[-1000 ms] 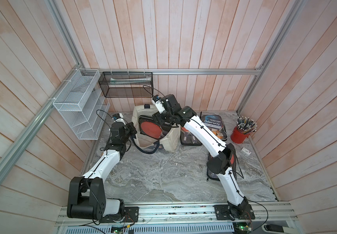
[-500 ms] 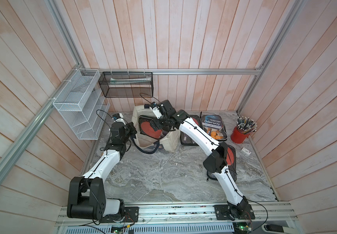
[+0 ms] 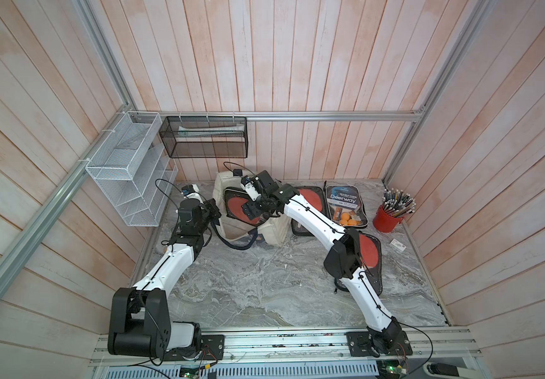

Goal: Remove the ping pong set from the canvas bag
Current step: Pick up the ping pong set from the canvas bag.

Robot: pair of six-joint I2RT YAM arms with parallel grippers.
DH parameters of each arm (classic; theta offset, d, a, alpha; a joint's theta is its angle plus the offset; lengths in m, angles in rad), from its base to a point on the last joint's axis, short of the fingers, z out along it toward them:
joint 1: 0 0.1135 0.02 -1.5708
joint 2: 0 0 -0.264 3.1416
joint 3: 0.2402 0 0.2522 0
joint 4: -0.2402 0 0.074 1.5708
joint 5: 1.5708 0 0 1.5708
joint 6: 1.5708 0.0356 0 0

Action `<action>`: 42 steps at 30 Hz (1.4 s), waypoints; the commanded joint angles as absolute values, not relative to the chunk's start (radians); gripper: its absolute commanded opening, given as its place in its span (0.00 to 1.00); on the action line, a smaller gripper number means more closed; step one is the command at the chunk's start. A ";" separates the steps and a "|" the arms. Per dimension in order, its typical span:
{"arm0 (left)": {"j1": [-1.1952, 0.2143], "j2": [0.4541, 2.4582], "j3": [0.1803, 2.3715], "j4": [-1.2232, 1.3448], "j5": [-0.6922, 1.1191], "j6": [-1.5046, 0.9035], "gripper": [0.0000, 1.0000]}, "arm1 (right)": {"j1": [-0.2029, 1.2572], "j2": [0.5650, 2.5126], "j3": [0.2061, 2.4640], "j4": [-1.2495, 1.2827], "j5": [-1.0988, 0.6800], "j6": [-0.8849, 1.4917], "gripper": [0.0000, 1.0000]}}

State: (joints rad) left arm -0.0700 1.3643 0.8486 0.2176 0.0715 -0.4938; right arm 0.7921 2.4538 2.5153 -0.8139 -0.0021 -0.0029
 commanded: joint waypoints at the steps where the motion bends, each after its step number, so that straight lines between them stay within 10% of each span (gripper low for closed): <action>1: -0.063 1.344 0.827 0.232 0.074 -0.490 0.00 | 0.781 2.490 2.502 -0.796 -0.020 0.006 0.90; 11: -0.061 1.341 0.822 0.232 0.072 -0.488 0.00 | 0.776 2.527 2.490 -0.785 -0.034 0.005 0.81; 19: -0.061 1.344 0.822 0.233 0.075 -0.489 0.00 | 0.776 2.508 2.476 -0.778 -0.029 0.010 0.02; 33: -0.058 1.344 0.833 0.224 0.077 -0.496 0.00 | 0.779 2.385 2.515 -0.784 -0.003 0.006 0.00; 35: -0.059 1.342 0.834 0.223 0.070 -0.500 0.32 | 0.779 2.364 2.517 -0.781 0.000 0.006 0.00; 36: -0.059 1.338 0.833 0.226 0.069 -0.502 0.78 | 0.781 2.354 2.520 -0.782 0.001 0.005 0.00; 37: -0.059 1.338 0.833 0.229 0.069 -0.501 1.00 | 0.780 2.345 2.523 -0.784 0.002 0.005 0.00; 42: -0.058 1.321 0.827 0.239 0.059 -0.504 1.00 | 0.782 2.316 2.534 -0.788 0.012 0.000 0.00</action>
